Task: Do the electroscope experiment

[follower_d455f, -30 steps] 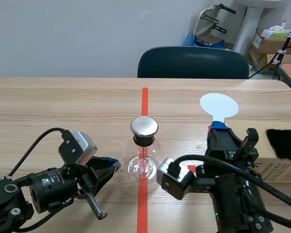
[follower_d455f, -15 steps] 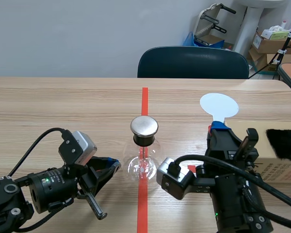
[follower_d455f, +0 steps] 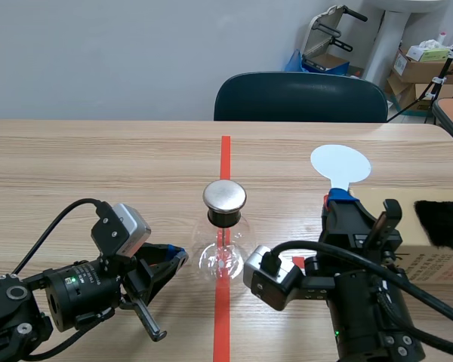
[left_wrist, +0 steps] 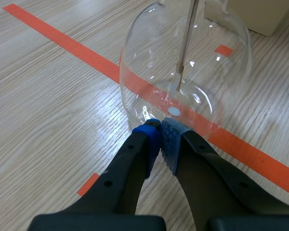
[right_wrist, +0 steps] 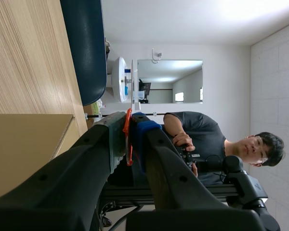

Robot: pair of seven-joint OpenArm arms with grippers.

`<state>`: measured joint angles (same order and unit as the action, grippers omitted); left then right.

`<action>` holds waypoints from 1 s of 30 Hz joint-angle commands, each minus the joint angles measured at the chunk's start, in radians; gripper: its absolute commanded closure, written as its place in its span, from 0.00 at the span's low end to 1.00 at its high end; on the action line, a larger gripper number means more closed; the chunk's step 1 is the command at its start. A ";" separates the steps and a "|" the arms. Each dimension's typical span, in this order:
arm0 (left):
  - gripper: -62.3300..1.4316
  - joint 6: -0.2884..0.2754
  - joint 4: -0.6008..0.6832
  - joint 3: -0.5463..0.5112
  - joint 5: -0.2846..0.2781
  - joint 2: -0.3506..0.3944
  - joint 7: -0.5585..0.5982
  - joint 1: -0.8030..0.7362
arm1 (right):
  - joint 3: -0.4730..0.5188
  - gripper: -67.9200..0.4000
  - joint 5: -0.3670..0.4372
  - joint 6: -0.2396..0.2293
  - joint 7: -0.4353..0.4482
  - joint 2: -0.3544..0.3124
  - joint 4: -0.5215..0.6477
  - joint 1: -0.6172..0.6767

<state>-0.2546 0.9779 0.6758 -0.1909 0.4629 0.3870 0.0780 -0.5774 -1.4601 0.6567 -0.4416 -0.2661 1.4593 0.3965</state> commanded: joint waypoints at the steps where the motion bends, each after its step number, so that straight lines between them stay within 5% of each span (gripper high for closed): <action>1: 0.92 0.001 0.018 -0.005 -0.006 0.000 0.014 0.002 | 0.007 0.97 -0.001 0.005 0.014 -0.008 0.019 -0.011; 6: 0.93 0.001 0.018 -0.005 -0.006 -0.003 0.026 0.002 | 0.050 0.97 -0.001 0.013 0.060 -0.005 0.033 0.007; 17: 0.91 -0.002 0.018 -0.005 -0.006 0.002 0.025 0.002 | 0.337 0.97 0.056 0.126 0.366 -0.005 0.185 0.218; 24: 0.58 -0.038 0.156 -0.005 -0.037 0.128 0.122 -0.068 | 0.535 0.97 0.214 0.126 0.532 -0.005 0.216 0.343; 30: 0.41 -0.058 0.363 -0.005 -0.037 0.292 0.243 -0.216 | 0.697 0.97 0.429 0.126 0.739 -0.002 0.214 0.360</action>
<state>-0.3149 1.3357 0.6739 -0.2184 0.7563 0.6090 -0.1219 0.1093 -1.0424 0.7223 0.2874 -0.2623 1.6562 0.7757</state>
